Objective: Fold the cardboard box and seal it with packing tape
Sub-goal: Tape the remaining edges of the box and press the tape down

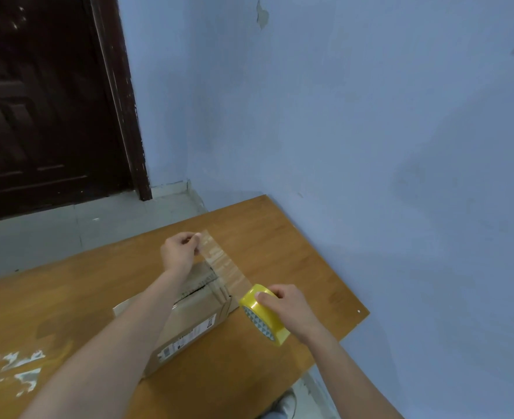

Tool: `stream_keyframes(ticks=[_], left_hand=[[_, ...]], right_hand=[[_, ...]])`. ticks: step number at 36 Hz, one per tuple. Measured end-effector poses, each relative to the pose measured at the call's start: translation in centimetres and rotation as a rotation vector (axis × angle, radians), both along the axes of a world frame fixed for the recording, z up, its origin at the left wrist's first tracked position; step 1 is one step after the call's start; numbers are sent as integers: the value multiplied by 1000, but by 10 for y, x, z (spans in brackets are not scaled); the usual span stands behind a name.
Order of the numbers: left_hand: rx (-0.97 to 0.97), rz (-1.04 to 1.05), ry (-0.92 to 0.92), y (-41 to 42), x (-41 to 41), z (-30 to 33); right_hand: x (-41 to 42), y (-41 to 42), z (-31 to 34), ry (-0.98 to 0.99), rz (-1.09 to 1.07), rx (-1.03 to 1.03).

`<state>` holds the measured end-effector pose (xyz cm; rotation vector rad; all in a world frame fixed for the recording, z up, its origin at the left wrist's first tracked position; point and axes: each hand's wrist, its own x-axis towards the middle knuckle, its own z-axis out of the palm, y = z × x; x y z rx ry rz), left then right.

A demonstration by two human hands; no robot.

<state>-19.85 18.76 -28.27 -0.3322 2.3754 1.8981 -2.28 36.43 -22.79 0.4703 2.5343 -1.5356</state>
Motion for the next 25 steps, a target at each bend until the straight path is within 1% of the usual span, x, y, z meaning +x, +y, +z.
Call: stream_keyframes(ticks=[4, 10, 15, 18, 25], left_hand=[[-13, -4, -45, -2, 5, -7], [-50, 3, -64, -4, 11, -13], [-89, -16, -72, -6, 11, -18], [-72, -1, -88, -9, 8, -22], [-13, 20, -148, -10, 1, -27]], right_hand=[[2, -2, -8, -12, 10, 3], [5, -4, -23, -32, -15, 90], [8, -5, -25, -46, -29, 2], [10, -7, -24, -49, -29, -48], [13, -15, -30, -88, -25, -52]])
